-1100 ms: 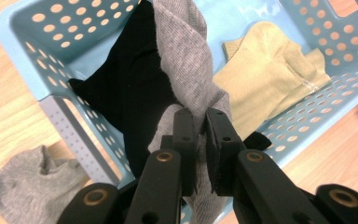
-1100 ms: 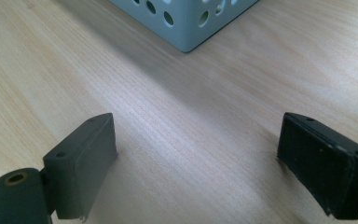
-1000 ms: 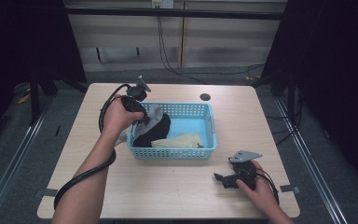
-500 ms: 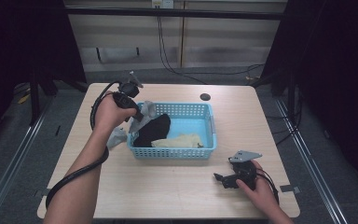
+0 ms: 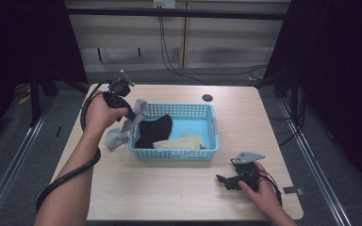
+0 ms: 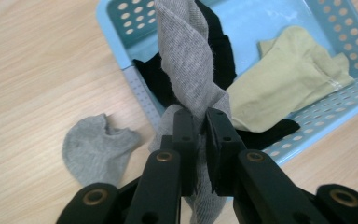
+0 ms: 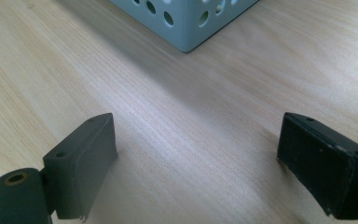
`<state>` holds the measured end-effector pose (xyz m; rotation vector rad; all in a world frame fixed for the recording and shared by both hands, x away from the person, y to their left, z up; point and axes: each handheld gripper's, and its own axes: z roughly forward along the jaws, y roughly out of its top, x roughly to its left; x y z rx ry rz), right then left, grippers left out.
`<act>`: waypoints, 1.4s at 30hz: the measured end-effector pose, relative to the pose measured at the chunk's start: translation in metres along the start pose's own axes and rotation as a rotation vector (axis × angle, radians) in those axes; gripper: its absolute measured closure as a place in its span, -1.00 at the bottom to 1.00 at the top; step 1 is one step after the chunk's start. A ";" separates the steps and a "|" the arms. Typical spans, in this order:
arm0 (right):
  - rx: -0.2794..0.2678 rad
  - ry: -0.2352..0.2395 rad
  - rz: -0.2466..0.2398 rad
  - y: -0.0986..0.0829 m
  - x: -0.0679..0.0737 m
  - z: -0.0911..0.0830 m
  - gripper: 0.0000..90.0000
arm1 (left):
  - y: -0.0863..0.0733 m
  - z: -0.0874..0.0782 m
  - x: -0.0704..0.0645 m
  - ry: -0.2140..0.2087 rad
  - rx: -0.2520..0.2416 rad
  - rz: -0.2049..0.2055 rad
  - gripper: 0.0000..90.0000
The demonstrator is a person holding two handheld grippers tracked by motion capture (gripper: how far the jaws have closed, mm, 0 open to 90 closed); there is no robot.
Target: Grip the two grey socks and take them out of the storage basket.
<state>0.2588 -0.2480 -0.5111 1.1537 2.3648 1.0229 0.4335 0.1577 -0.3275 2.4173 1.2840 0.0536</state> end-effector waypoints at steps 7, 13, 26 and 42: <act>0.000 0.000 0.002 0.000 0.000 0.000 -0.76 | -0.009 -0.006 0.013 0.020 -0.004 -0.025 0.84; 0.000 0.000 0.002 0.000 0.000 0.000 -0.76 | -0.018 -0.007 0.024 0.024 -0.005 -0.048 0.84; 0.000 -0.001 -0.001 0.000 0.000 0.000 -0.76 | -0.034 -0.001 0.044 0.047 -0.010 -0.102 0.84; 0.000 0.001 -0.005 0.000 0.000 0.000 -0.76 | -0.045 0.020 0.063 0.066 -0.036 -0.150 0.82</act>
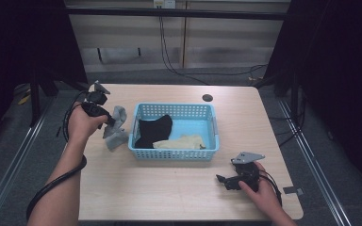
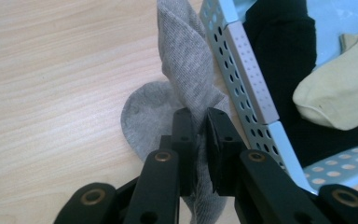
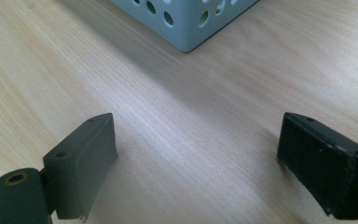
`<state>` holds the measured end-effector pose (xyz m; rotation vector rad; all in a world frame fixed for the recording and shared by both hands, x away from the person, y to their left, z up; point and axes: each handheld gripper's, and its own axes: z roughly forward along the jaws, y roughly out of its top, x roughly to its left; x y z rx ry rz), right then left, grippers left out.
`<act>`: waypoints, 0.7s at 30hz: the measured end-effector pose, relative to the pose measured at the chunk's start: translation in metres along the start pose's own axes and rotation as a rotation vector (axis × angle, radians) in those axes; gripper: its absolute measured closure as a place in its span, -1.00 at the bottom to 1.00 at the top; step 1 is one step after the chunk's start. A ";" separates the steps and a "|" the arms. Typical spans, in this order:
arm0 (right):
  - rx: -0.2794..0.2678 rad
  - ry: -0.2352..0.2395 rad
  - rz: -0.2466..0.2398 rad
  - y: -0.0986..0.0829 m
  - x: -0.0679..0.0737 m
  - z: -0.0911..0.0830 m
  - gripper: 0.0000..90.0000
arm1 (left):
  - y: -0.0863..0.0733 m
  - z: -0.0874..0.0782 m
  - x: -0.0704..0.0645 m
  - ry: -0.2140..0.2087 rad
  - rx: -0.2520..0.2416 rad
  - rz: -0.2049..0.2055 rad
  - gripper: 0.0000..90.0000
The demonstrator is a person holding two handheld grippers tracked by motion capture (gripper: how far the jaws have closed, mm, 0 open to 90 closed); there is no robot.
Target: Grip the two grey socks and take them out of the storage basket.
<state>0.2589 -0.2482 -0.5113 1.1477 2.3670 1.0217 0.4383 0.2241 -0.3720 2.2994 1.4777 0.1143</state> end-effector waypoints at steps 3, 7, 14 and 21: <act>0.001 0.000 0.000 0.000 0.000 0.000 -0.76 | -0.002 0.007 0.003 0.000 0.001 -0.017 0.80; 0.001 0.000 0.001 0.000 0.000 0.000 -0.76 | -0.005 0.012 0.004 0.006 -0.053 -0.044 0.35; 0.002 0.000 0.002 0.000 0.000 0.000 -0.76 | -0.022 0.007 0.002 -0.004 -0.111 -0.009 -0.19; 0.000 0.000 0.000 0.000 0.000 0.000 -0.76 | -0.052 0.009 0.002 -0.001 -0.141 -0.026 -0.36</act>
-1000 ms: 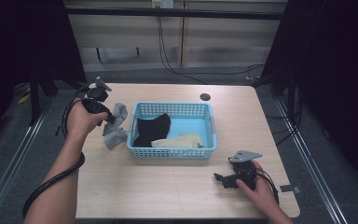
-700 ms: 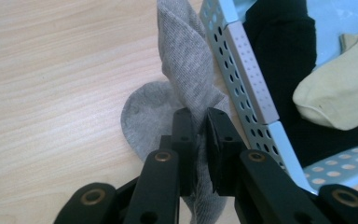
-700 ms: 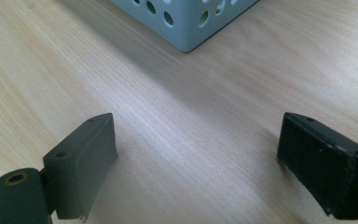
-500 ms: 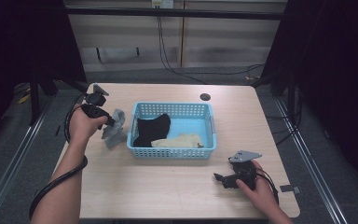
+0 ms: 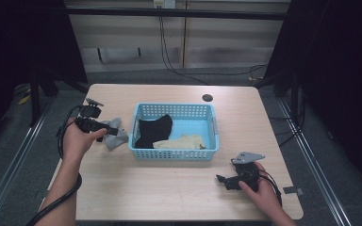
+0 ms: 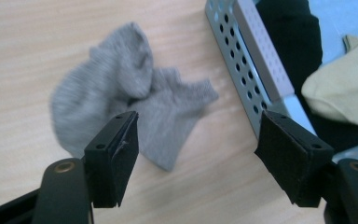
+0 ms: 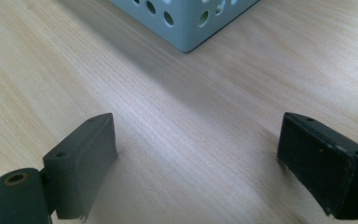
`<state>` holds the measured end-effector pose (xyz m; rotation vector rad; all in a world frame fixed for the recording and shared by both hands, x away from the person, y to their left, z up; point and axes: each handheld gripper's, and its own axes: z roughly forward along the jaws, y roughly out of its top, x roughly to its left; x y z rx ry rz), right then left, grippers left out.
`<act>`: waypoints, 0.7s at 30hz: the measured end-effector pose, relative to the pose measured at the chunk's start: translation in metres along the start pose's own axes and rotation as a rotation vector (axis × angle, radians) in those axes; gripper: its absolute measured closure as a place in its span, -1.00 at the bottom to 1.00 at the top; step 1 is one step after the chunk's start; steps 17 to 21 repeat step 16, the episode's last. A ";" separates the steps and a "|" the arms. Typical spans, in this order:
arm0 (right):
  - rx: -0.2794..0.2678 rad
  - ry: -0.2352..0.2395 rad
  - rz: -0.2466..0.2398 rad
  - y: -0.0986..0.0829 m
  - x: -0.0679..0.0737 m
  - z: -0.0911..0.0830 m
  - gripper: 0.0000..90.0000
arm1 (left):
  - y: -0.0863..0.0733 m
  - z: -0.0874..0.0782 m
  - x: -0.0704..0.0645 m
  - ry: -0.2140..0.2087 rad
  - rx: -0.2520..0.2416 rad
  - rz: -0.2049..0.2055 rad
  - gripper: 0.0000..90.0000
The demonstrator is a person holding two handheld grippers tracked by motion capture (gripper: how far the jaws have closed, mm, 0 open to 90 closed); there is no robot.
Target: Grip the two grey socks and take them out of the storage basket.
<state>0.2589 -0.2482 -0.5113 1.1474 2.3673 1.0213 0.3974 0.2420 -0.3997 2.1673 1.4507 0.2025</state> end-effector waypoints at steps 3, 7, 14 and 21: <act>0.000 0.000 0.000 0.000 0.000 0.000 -0.76 | -0.013 0.002 -0.002 0.019 -0.012 0.015 -0.38; 0.000 0.000 0.000 0.000 0.000 0.000 -0.76 | -0.030 0.003 -0.009 0.019 -0.046 0.027 -0.39; 0.000 0.000 0.000 0.000 0.000 0.000 -0.76 | -0.044 0.007 -0.017 0.039 -0.035 0.059 -0.42; 0.000 0.000 0.001 0.000 0.000 0.000 -0.76 | -0.044 0.006 -0.016 0.030 -0.056 0.049 -0.42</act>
